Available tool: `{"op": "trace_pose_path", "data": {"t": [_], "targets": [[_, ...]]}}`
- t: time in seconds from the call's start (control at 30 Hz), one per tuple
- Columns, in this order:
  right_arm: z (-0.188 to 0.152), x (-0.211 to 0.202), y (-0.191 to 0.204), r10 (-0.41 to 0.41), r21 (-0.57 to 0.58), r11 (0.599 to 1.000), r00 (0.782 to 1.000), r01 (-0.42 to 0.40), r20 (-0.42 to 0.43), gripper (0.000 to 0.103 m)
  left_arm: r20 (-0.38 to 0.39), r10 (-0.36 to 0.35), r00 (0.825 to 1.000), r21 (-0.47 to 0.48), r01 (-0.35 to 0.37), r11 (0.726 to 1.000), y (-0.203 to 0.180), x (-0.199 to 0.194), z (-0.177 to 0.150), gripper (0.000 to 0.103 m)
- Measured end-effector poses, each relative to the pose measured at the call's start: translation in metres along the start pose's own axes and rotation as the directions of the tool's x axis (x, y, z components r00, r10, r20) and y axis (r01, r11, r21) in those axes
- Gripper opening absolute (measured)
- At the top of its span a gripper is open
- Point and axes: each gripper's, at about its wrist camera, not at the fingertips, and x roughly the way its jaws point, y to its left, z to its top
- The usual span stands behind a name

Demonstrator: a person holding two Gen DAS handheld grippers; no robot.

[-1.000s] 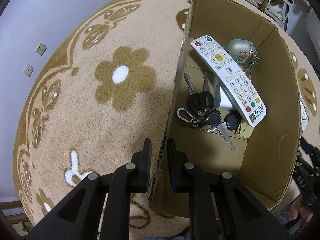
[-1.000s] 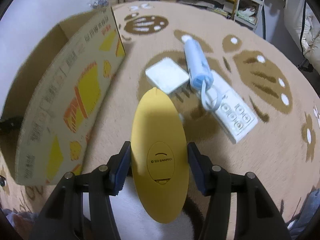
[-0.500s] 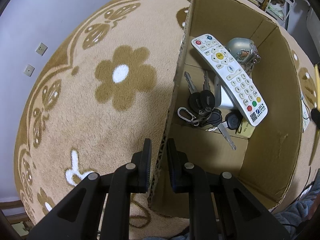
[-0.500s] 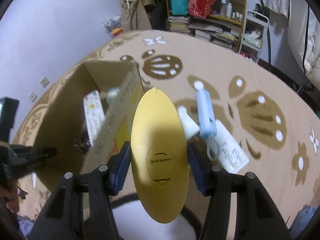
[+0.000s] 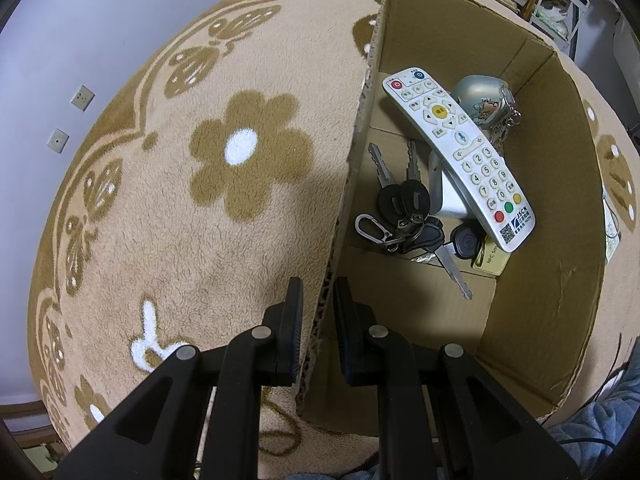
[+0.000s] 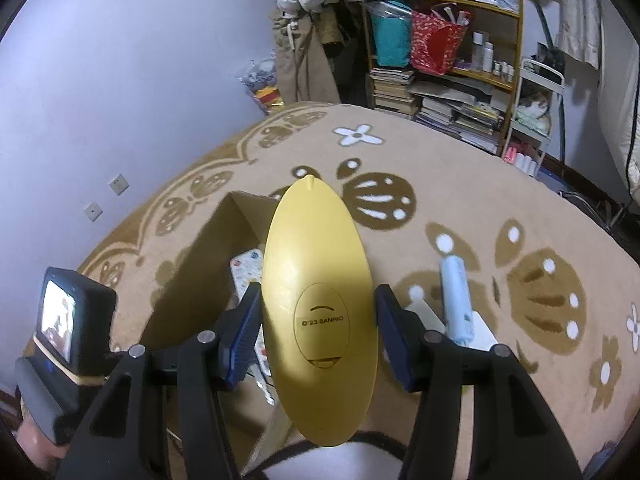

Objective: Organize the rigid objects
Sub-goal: 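Carry the yellow case over the box and open the right tool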

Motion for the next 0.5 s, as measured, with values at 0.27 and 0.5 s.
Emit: {"op": "trace_pose_path", "data": {"t": [0.27,0.5], "targets": [[0.013,0.005,0.022,0.044,-0.009,0.999,0.999,-0.044,0.018,0.06,0.0,-0.006,1.0,-0.004,0.006,1.0,0.0,0.0,0.0,0.015],[0.009,0.024,0.037,0.073,-0.013,0.997,0.997,-0.073,-0.013,0.06,0.0,-0.009,1.0,-0.005,0.009,1.0,0.0,0.0,0.0,0.015]]}}
